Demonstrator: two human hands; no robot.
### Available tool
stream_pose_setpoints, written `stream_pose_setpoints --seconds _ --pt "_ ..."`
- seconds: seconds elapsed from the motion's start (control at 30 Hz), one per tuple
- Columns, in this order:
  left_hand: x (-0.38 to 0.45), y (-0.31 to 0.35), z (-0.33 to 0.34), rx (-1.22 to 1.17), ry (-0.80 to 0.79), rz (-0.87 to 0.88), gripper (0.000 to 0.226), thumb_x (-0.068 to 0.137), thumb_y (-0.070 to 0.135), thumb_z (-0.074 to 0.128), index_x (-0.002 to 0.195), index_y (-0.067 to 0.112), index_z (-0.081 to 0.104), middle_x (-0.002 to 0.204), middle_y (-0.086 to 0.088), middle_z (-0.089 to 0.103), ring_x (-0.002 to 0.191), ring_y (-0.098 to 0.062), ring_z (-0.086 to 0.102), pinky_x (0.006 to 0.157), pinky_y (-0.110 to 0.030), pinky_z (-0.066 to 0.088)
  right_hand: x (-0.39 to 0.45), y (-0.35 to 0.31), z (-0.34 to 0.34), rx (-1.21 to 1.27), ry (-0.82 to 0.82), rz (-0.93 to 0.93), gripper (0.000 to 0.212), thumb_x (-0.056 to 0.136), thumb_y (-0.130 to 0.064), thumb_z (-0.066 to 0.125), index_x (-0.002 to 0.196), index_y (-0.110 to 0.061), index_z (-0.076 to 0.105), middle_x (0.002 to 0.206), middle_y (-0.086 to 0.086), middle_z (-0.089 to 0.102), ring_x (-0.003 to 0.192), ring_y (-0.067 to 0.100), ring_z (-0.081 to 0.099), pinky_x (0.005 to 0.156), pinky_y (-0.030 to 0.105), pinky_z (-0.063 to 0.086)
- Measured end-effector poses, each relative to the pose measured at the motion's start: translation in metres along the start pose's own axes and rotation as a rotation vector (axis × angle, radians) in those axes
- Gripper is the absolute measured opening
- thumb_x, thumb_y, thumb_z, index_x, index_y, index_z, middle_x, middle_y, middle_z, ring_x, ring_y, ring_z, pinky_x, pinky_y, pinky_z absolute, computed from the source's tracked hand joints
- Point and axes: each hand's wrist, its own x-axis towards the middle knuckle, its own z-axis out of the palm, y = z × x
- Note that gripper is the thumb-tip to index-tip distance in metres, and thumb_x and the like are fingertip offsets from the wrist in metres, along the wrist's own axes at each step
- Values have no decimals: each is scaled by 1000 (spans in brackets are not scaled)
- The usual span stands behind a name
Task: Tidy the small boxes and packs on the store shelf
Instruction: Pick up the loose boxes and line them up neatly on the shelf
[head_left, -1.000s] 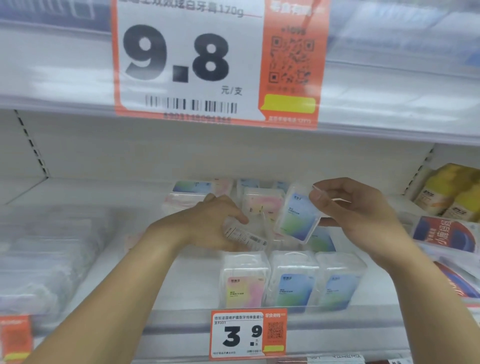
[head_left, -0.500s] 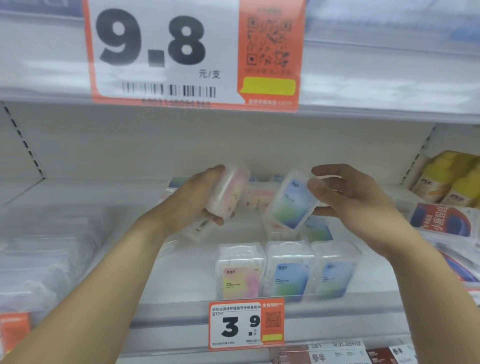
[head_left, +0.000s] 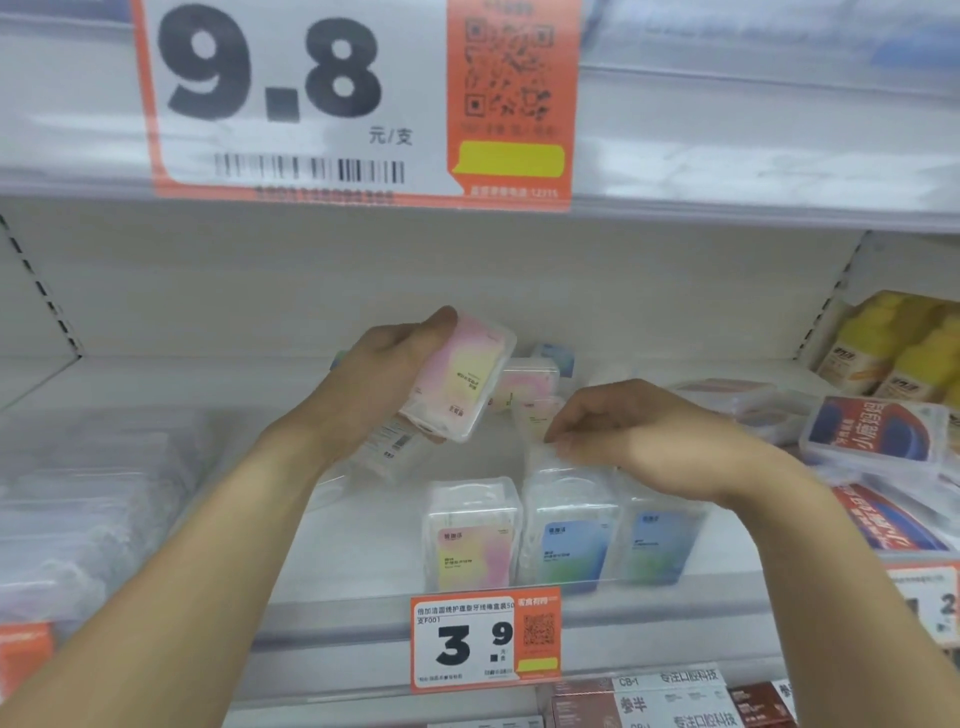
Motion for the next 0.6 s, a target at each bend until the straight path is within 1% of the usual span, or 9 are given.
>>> stream_pose_setpoints --seconds 0.07,0.1,0.23,0.33,0.37,0.43,0.5,0.57,0.6 --pt "-3 3 4 9 5 31 53 93 60 43 95 14 70 81 -13 74 72 -35 73 66 -36 57 -1 -1 0 -87 -17 15 18 86 -47 64 94 -33 72 96 -18 73 93 2 66 87 25 49" --pt "-4 5 6 3 -1 38 53 95 56 41 96 11 69 80 -12 74 71 -35 72 62 -33 56 -1 -2 -1 -120 -23 24 23 85 -52 63 96 -34 72 97 -18 72 93 2 65 88 26 49" --pt "-4 6 9 -49 -48 42 52 97 53 40 103 9 68 88 -17 74 76 -36 73 69 -38 57 -2 -3 -4 -125 -35 36 27 88 -51 61 96 -29 74 96 -12 74 86 8 66 90 32 51" --pt "-1 2 7 -59 -51 40 50 96 53 42 103 11 69 91 -15 74 80 -36 73 76 -41 56 -3 -3 -5 -146 -30 33 34 90 -53 59 94 -23 74 98 1 73 91 21 66 90 37 50" --pt "0 2 7 -78 -54 37 49 96 53 43 106 13 70 94 -14 74 83 -36 72 80 -44 56 -4 -3 -5 -148 -28 37 35 89 -54 59 92 -23 74 97 1 73 91 20 66 89 35 50" --pt "1 2 7 -129 -56 40 47 96 50 44 110 12 69 99 -15 73 88 -34 72 80 -45 57 -5 -5 -6 -149 -37 39 33 88 -54 61 90 -25 74 91 -3 73 83 15 66 83 29 50" --pt "1 2 7 -128 -65 51 47 97 48 43 110 11 68 99 -14 73 89 -30 72 75 -38 57 -7 -7 -6 -142 -65 32 29 87 -54 63 89 -27 75 87 -8 73 78 7 63 80 25 48" --pt "1 0 8 -82 -75 56 49 97 51 44 110 10 67 99 -13 73 90 -28 71 73 -33 56 -8 -8 -7 -142 -84 18 28 86 -53 63 92 -29 76 87 -13 74 81 3 63 81 23 47" --pt "2 -1 7 -64 -79 56 52 95 54 45 110 9 67 102 -15 72 93 -29 70 77 -34 55 -8 -9 -7 -144 -79 13 29 85 -55 63 93 -30 76 89 -15 74 85 2 65 84 23 49"
